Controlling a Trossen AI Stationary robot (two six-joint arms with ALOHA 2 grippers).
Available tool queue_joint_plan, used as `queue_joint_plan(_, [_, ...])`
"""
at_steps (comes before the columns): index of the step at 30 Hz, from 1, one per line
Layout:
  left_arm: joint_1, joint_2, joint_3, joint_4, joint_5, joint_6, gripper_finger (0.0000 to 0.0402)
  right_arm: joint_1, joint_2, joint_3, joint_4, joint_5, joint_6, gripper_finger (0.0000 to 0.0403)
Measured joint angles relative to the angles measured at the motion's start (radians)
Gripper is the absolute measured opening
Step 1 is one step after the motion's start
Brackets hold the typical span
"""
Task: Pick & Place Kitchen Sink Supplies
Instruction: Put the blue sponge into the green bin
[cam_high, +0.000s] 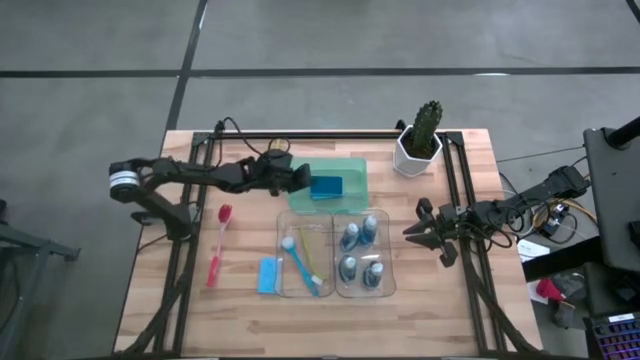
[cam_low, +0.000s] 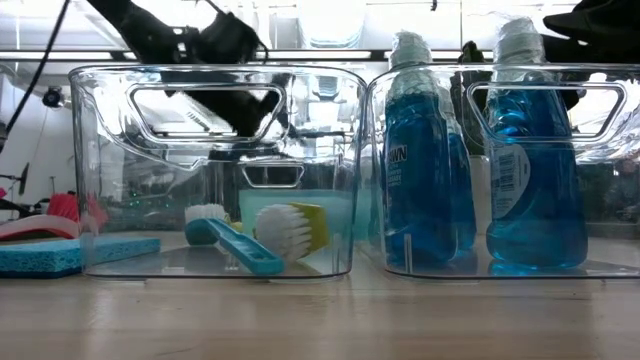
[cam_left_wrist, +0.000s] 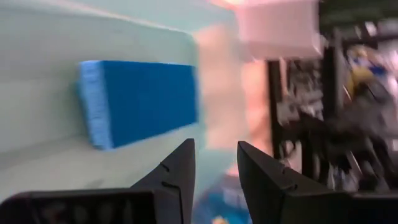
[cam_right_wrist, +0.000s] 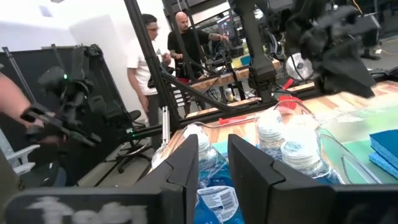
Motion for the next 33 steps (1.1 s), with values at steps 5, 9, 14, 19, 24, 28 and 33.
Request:
queue_joint_plan(5, [0.0,-0.105,0.0,-0.05,0.173,0.204,0.011,0.0,0.0,0.0,0.0,0.0,0.0,0.0086])
queue_joint_plan(9, [-0.002,-0.211,0.0,-0.199,0.26,0.33,0.011,0.0,0.0,0.0,0.0,0.0,0.001,0.0078])
queue_joint_plan(14, [-0.003,-0.367,0.0,-0.368,0.357,0.496,0.011,0.0,0.0,0.0,0.0,0.0,0.0,0.0069])
queue_joint_plan(19, [-0.006,-0.5,0.0,-0.509,0.436,0.554,0.011,0.0,0.0,0.0,0.0,0.0,0.0,0.0072])
queue_joint_plan(24, [-0.019,-0.571,0.0,-0.659,0.509,0.536,0.011,0.0,0.0,0.0,0.0,0.0,0.0,0.0081])
queue_joint_plan(28, [-0.088,-0.597,0.0,-0.786,0.548,0.658,0.011,0.0,0.0,0.0,0.0,0.0,0.0,0.0086])
queue_joint_plan(33, [-0.192,-0.577,-0.003,-0.896,0.517,0.736,0.011,0.0,0.0,0.0,0.0,0.0,0.001,0.0089])
